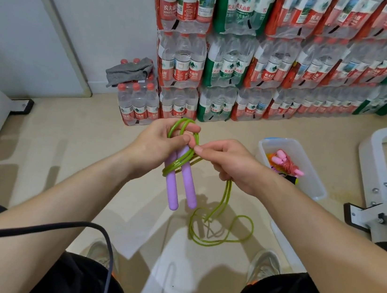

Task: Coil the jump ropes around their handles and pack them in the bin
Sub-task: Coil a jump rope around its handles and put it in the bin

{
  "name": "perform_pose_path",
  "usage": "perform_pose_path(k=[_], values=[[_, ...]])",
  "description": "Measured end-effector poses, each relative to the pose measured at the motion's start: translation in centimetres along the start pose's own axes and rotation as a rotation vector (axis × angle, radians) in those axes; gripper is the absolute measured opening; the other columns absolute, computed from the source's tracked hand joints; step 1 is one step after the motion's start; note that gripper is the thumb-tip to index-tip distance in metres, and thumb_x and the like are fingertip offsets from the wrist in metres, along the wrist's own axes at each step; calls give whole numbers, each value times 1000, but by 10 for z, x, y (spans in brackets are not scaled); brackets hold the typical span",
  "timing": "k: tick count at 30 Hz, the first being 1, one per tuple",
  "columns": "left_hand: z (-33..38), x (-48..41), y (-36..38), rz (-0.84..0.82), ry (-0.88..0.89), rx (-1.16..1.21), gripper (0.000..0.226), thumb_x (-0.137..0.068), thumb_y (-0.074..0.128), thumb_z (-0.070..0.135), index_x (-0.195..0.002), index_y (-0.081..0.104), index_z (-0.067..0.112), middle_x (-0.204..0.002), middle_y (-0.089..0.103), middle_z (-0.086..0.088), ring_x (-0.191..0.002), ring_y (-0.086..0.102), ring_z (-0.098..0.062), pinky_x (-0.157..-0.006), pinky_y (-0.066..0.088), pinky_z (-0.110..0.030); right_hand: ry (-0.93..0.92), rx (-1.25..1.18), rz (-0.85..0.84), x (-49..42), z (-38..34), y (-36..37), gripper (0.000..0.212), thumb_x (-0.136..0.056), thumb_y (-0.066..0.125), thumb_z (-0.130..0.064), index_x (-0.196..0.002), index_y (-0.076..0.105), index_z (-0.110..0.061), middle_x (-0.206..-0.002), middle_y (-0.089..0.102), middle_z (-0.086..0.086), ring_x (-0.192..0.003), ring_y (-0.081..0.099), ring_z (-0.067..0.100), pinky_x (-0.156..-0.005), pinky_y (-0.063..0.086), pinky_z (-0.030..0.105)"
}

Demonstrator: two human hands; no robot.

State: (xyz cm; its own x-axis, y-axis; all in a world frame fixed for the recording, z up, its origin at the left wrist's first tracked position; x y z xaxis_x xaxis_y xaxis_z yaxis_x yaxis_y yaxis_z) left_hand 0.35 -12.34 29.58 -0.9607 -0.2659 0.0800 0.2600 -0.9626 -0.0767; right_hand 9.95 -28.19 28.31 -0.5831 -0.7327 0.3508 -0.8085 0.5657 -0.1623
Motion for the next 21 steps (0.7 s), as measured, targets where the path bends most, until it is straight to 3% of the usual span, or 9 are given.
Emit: perform_pose_path(k=[6,10,13,17,21], values=[[-2,0,8,39,16,-114,21,-101,53,3,-118,65,6,-97,69,-10,-87,65,-16,-87,55,-34,-4,73,96,-2,3,4,46,-85,74,-51,-92,74,-5,-50,36,-17,-58,31,10,-53,22,27],[-6,-2,8,14,-37,-65,16,-101,51,1,-112,63,3,-93,67,-12,-87,61,-23,-86,50,-41,-23,63,109,-4,4,4,34,-84,79,-36,-87,68,-4,-57,30,-9,-54,28,9,-53,20,28],[-6,-2,11,11,-40,-43,13,-102,48,0,-109,60,3,-88,69,-8,-81,62,-19,-77,51,-30,-25,5,103,-5,5,4,15,-86,77,-27,-84,65,-18,-57,31,-9,-53,27,9,-51,20,27],[-7,-2,12,100,-75,3,10,-103,49,5,-107,57,2,-79,66,-1,-64,61,-8,-57,47,-17,-23,-117,77,-4,6,7,19,-93,66,-16,-80,53,-23,-53,31,-8,-49,22,11,-46,19,24],[-10,-3,8,74,-146,27,15,-95,66,13,-104,56,6,-79,60,-4,-62,62,-15,-55,51,-26,-1,-194,50,-4,6,9,21,-99,52,-12,-81,45,-22,-55,29,-4,-48,18,12,-44,16,22]])
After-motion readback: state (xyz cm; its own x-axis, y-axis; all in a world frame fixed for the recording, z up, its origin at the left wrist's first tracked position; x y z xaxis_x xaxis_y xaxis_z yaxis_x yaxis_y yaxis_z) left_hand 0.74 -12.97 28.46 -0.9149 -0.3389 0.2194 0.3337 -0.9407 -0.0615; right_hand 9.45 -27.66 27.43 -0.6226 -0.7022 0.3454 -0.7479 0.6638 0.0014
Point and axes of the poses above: each hand's wrist, its own x-axis away from the middle knuckle, its own y-axis out of the palm, z = x × y, the point moved 1 cm from there along -x, towards the middle knuckle
